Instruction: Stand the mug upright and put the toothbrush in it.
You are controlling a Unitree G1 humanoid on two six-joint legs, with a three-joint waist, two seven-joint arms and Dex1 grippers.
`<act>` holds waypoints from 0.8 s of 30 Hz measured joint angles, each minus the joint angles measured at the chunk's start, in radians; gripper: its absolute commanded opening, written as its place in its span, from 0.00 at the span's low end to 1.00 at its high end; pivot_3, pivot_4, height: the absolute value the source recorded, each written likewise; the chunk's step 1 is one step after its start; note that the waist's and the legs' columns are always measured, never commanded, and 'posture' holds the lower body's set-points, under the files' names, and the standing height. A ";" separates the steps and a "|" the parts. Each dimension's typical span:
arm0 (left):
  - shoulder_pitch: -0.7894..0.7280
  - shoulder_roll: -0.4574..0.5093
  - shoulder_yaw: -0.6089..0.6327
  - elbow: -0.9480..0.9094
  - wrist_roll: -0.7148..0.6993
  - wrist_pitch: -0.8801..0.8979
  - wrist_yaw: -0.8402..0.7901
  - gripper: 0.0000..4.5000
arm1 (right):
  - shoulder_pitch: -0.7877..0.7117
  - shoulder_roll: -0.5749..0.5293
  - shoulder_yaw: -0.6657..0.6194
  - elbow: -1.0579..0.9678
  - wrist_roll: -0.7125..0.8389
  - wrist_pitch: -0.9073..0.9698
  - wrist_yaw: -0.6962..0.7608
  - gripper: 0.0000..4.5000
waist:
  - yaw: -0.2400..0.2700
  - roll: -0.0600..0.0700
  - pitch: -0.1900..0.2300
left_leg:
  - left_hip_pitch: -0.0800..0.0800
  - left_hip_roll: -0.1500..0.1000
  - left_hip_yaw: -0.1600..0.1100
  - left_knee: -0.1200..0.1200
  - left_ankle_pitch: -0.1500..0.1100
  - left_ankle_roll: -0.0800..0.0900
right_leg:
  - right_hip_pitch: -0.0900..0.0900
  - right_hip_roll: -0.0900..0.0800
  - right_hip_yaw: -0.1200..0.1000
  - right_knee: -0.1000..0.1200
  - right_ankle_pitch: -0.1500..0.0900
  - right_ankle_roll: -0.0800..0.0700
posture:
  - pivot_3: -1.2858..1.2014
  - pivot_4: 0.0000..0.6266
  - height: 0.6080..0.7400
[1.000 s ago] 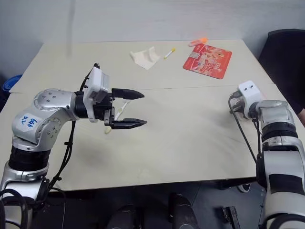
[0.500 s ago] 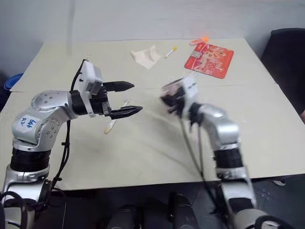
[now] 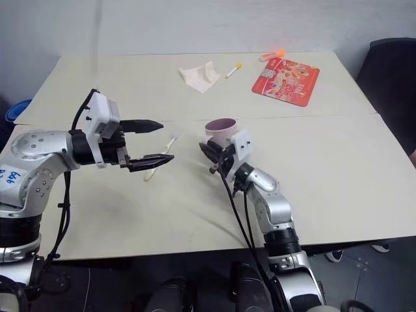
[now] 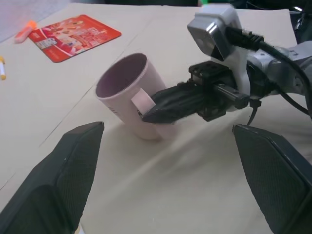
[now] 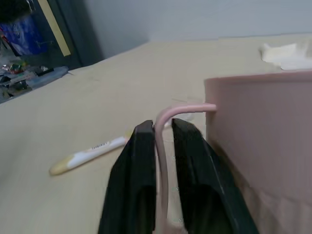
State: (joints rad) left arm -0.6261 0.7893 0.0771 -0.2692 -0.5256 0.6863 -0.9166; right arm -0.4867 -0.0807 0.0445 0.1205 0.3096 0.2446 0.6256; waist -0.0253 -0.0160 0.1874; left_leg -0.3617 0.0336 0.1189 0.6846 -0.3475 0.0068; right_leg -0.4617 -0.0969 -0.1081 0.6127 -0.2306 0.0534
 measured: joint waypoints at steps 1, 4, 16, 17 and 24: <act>-0.003 0.001 -0.001 0.002 0.000 -0.001 -0.003 1.00 | 0.027 -0.012 0.011 -0.014 -0.007 0.007 -0.001 0.41 | -0.001 0.000 0.000 | 0.000 0.000 0.000 0.000 0.000 0.000 | 0.000 0.000 0.000 0.000 0.000 0.000 | 0.52 0.24 1.00; -0.004 -0.002 -0.012 0.009 0.002 -0.007 -0.007 1.00 | 0.085 -0.063 0.066 -0.067 -0.063 0.011 -0.001 0.64 | -0.001 0.000 0.000 | 0.000 0.000 0.000 0.000 0.000 0.000 | 0.000 0.000 0.000 0.000 0.000 0.000 | 0.52 0.24 1.00; -0.116 -0.031 -0.171 0.153 0.155 0.042 0.062 1.00 | 0.144 -0.274 0.127 -0.415 -0.115 0.308 -0.004 0.83 | 0.003 0.000 0.000 | 0.001 -0.002 0.001 0.000 0.000 0.000 | 0.000 0.001 0.001 0.000 0.000 0.000 | 0.52 0.24 1.00; -0.136 -0.035 -0.173 0.172 0.164 0.085 0.089 1.00 | 0.147 -0.286 0.098 -0.445 -0.085 0.357 -0.002 0.87 | 0.004 -0.001 0.000 | 0.001 -0.002 0.001 0.000 0.000 0.000 | 0.000 0.001 0.001 0.000 0.000 0.000 | 0.52 0.24 1.00; -0.239 -0.113 -0.101 0.380 0.208 0.416 0.309 1.00 | 0.071 -0.460 -0.179 -0.698 0.252 0.724 0.043 0.99 | 0.016 -0.001 0.000 | 0.001 -0.002 0.001 0.000 -0.001 0.001 | 0.000 0.002 -0.001 0.001 0.000 0.000 | 0.52 0.24 1.00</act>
State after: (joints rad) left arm -0.8652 0.6760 -0.0235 0.1110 -0.3172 1.1027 -0.6072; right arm -0.4160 -0.5408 -0.1348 -0.5779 0.5613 0.9684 0.6684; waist -0.0097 -0.0167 0.1873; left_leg -0.3606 0.0316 0.1198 0.6845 -0.3482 0.0079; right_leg -0.4619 -0.0947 -0.1094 0.6132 -0.2306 0.0534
